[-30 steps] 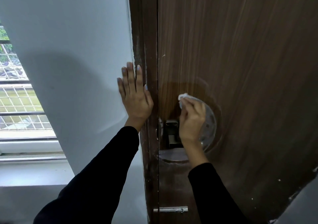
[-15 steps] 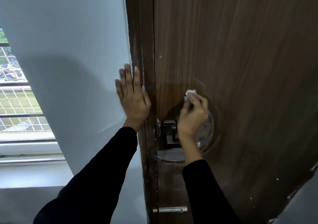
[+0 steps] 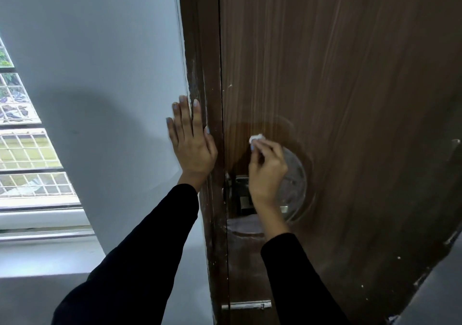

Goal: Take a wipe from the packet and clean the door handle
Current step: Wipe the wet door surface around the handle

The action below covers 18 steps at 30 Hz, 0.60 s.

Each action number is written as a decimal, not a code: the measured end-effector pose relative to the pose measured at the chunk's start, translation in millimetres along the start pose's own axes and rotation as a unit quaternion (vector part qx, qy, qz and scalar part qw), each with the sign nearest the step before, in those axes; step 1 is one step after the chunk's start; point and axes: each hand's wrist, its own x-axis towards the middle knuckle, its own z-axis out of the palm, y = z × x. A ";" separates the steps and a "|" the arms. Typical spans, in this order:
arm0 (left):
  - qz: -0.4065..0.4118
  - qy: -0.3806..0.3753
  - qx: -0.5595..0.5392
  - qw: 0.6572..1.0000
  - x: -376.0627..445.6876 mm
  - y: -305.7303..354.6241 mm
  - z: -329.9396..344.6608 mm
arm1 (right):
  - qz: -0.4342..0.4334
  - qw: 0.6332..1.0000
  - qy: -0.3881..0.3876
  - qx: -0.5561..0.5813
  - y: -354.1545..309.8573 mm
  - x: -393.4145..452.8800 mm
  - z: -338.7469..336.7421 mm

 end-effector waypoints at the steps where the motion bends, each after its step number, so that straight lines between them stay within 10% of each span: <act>1: 0.000 0.000 0.000 1.000 0.3 -0.3 0.2 | -0.002 1.000 -0.014 -0.014 5.1 -6.0 -3.2; 7: 0.002 0.001 -0.004 1.000 -1.6 -1.1 1.3 | 0.069 0.993 0.087 -0.026 24.3 6.1 -16.1; 13: -0.003 -0.006 -0.002 1.000 -1.4 -0.5 1.4 | 0.038 0.999 -0.004 -0.013 29.2 -13.2 -18.0; 18: -0.002 -0.010 -0.006 1.000 -2.4 1.7 -0.2 | 0.117 0.986 0.117 0.018 31.1 11.2 -26.0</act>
